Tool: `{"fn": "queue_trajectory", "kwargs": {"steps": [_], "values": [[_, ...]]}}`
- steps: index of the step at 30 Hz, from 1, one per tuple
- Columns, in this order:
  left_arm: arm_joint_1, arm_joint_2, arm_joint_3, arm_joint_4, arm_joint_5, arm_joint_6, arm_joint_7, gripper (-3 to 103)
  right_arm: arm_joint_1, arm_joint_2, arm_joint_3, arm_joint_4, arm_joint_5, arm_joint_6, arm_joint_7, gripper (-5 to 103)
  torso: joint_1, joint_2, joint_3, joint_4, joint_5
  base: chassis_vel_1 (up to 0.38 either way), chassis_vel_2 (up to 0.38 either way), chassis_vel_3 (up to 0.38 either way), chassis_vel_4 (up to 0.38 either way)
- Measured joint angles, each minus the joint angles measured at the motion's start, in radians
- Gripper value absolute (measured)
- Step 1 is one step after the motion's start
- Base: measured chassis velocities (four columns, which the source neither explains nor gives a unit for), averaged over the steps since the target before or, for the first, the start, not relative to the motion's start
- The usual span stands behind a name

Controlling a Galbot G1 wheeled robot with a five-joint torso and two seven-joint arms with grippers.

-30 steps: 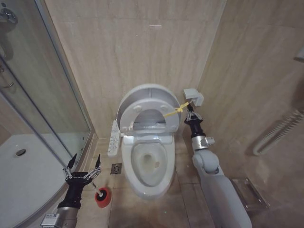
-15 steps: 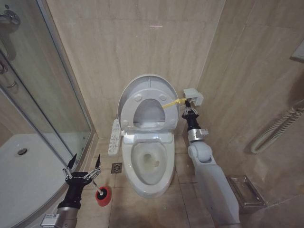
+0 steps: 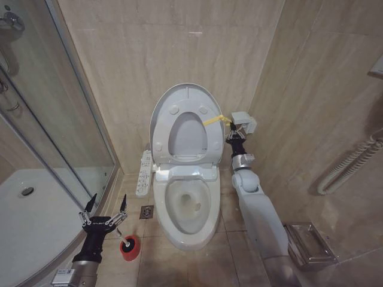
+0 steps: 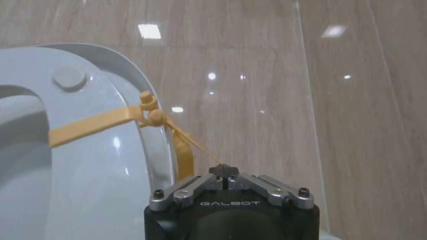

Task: Open the toilet lid, clean the toilet bowl with a toilet brush, close the toilet lid, and flush.

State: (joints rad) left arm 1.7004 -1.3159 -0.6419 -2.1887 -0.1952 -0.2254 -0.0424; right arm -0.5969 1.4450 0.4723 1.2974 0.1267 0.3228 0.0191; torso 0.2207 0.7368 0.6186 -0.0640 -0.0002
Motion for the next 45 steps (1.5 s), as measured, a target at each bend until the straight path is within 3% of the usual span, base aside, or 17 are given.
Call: {"fn": "queue_trajectory", "kwargs": {"steps": [16, 45], "values": [[0.000, 0.000, 0.000, 0.000, 0.000, 0.000, 0.000, 99, 0.171, 0.043, -0.013, -0.234, -0.049, 0.076, 0.012, 0, 0.000, 0.000, 0.000, -0.0003, 0.0004, 0.000, 0.000, 0.000, 0.000], [0.000, 0.000, 0.000, 0.000, 0.000, 0.000, 0.000, 99, 0.279, 0.023, -0.019, -0.312, -0.076, 0.058, 0.018, 0, 0.000, 0.000, 0.000, 0.0002, 0.0001, 0.000, 0.000, 0.000, 0.000]]}}
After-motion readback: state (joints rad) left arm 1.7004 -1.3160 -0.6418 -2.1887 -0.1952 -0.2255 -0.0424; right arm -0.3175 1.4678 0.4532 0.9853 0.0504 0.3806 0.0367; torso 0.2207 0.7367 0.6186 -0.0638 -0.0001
